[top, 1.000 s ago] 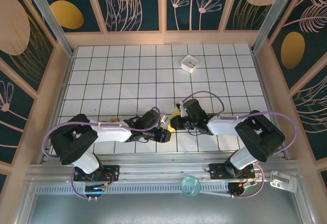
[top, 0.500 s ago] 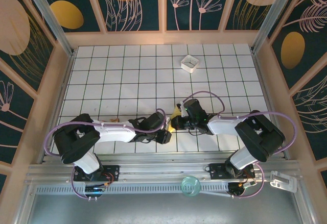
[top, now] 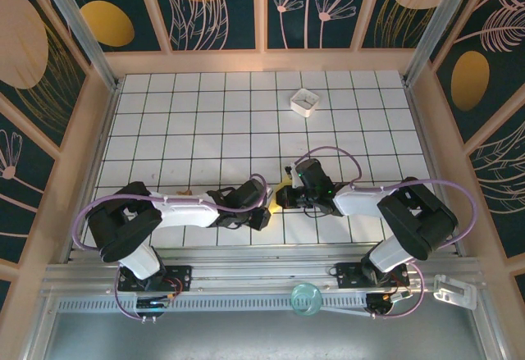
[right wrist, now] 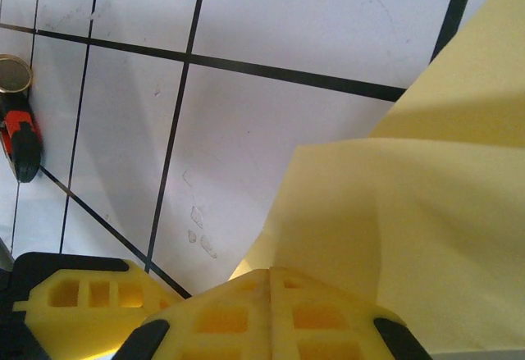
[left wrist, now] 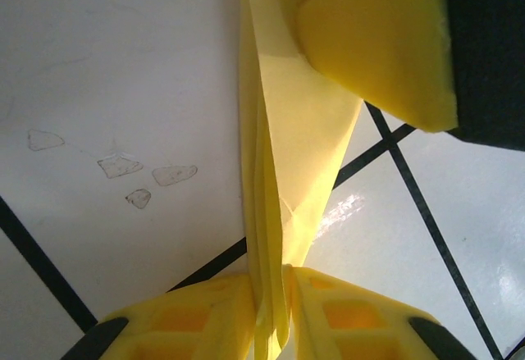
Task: Fold a paper plane with a square sheet of paper (pick it up from the middle)
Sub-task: Perform the fifth fold on the wing at the bottom-center of the table.
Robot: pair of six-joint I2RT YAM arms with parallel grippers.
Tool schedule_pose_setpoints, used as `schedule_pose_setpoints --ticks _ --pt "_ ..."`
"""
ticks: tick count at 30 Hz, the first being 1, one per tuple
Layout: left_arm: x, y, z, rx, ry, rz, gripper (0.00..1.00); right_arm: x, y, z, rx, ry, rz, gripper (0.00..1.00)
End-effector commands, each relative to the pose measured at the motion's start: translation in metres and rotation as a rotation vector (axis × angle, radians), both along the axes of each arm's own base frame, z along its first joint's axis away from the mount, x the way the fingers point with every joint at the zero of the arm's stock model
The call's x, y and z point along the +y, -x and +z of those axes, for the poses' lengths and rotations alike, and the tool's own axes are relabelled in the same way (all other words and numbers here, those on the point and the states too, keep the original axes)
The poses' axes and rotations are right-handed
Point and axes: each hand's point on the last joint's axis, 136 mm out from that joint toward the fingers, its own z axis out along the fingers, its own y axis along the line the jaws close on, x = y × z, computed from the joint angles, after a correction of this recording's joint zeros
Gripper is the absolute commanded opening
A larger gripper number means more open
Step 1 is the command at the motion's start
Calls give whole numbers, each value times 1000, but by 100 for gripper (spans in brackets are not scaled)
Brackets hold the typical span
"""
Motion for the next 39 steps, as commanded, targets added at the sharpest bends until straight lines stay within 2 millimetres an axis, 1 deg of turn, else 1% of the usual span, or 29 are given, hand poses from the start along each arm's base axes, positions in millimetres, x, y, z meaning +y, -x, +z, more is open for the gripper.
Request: schedule_pose_setpoints --ticks 1,7,8,11,12,13,16,19,22,25,26,28,30,31,36,39 --pt "16 11 -37 60 -99 -10 22 -2 -5 1 -14 15 5 6" --pt "10 15 -32 86 -70 -21 21 -1 -7 2 -15 23 22 6" --pt "11 15 -32 90 -69 -19 22 -1 -8 1 -15 24 27 6" --pt "13 13 -33 81 -86 -8 30 0 -8 2 -14 25 38 6" --pt "12 10 -25 61 -75 -4 32 1 -9 3 -13 22 46 6" --pt "12 8 -23 49 -77 -5 32 1 -10 4 -12 19 49 6" --pt "11 9 -28 54 -79 -11 26 2 -12 12 -15 1 59 6" --pt "9 9 -27 66 -61 6 21 1 -14 20 -8 -30 64 7" --pt "8 9 -27 71 -54 17 18 -1 -15 29 -5 -62 64 7" --pt "6 10 -26 84 -42 16 17 -7 -21 37 -10 -80 46 8" --pt "8 13 -34 105 -61 16 16 -11 -24 38 -16 -75 30 8" --pt "6 15 -34 120 -52 16 16 -18 -30 40 -29 -62 3 8" --pt "4 16 -34 134 -40 21 16 -21 -33 38 -35 -43 -7 8" --pt "3 18 -34 139 -37 21 15 -29 -42 37 -37 -35 -42 8" --pt "1 20 -34 159 -24 25 14 -33 -57 31 -39 -5 -70 7" --pt "0 21 -35 167 -22 20 13 -29 -65 35 -51 -17 -65 7"
